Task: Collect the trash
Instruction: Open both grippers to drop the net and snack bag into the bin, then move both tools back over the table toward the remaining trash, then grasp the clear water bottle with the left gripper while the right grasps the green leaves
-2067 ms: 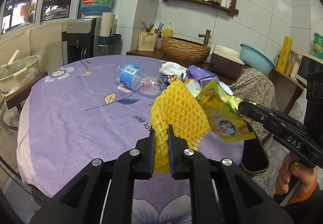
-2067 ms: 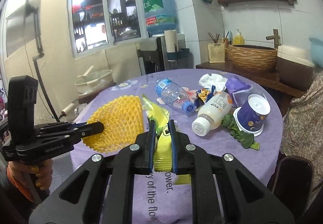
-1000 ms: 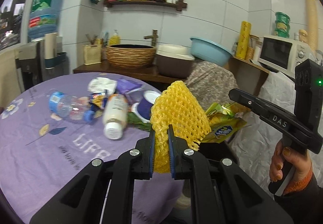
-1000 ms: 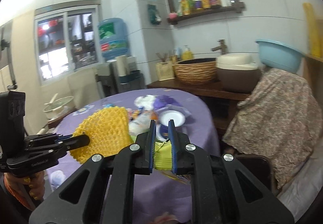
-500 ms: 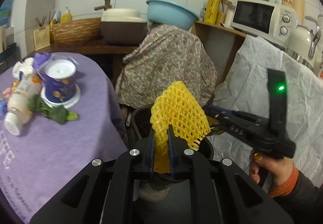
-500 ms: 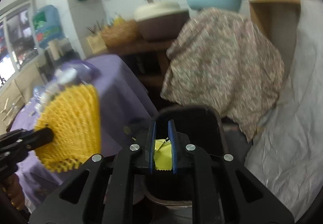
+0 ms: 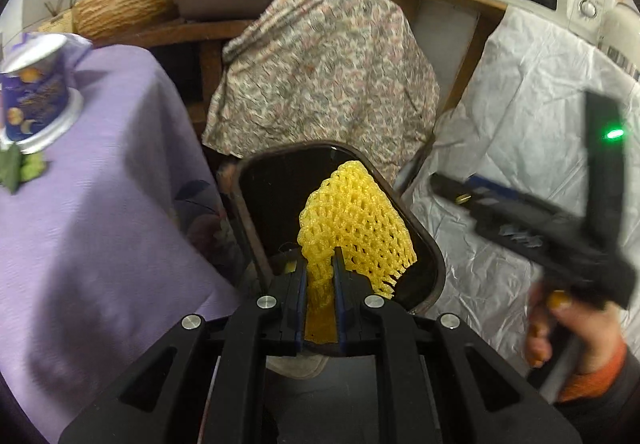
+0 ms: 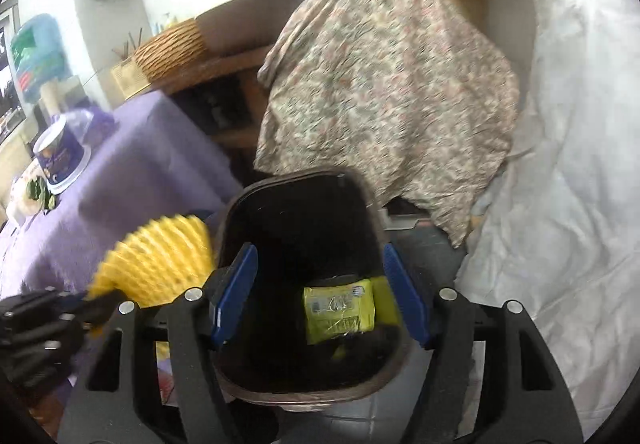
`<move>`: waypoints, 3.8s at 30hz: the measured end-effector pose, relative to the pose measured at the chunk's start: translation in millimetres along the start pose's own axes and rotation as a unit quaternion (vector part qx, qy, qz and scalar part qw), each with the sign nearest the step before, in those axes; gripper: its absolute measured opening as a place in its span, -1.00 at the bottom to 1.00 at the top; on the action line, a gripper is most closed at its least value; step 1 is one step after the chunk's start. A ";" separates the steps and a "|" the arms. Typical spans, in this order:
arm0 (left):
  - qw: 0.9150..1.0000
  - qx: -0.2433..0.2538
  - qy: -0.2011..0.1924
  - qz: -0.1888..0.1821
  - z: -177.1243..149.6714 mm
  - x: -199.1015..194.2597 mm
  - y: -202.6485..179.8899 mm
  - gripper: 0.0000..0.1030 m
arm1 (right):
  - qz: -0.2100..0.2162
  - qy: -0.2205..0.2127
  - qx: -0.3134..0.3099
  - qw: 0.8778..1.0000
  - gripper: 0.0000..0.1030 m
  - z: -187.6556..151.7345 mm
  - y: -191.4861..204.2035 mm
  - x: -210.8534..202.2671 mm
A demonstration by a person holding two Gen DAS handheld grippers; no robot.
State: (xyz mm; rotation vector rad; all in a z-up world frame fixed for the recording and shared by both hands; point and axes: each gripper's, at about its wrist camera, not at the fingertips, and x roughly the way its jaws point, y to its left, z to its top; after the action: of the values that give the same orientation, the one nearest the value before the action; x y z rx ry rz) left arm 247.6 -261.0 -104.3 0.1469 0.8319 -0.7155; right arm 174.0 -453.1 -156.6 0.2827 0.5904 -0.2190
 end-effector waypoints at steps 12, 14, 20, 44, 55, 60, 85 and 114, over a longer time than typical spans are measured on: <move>0.999 0.009 0.051 -0.004 15.4 72.8 -23.7 -0.77 | -0.017 -0.046 0.010 0.999 0.40 11.2 -14.1 -51.9; 0.999 0.020 0.045 -0.003 15.1 75.7 -28.9 -0.77 | -0.019 -0.051 0.012 0.998 0.47 12.1 -15.1 -55.8; 0.999 0.033 0.010 -0.015 13.6 56.5 -38.7 0.47 | -0.022 -0.060 0.025 0.998 0.52 18.8 -16.6 -65.3; 0.989 -0.006 -0.131 0.072 -40.6 -171.2 11.2 0.90 | 0.104 -0.081 -0.050 0.990 0.73 26.4 96.8 -119.4; 0.965 -0.062 -0.152 0.206 -78.9 -236.0 115.7 0.90 | 0.218 -0.041 -0.147 0.964 0.73 0.8 223.1 -104.0; 0.955 -0.087 -0.144 0.243 -93.7 -262.4 162.1 0.90 | 0.253 -0.027 -0.204 0.945 0.73 -12.4 278.4 -95.3; 0.953 -0.152 -0.129 0.229 -96.1 -273.5 238.3 0.90 | 0.180 0.038 -0.229 0.956 0.32 27.9 317.3 16.8; 0.883 -0.381 -0.091 0.257 30.5 -214.9 358.1 0.89 | 0.195 0.069 -0.311 0.928 -0.53 19.6 328.6 28.3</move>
State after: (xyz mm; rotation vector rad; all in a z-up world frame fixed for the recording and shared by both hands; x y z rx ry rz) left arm 395.2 111.5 17.4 -0.3969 0.7929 0.1297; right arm 299.7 -154.5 -92.0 -0.2072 0.6988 0.3775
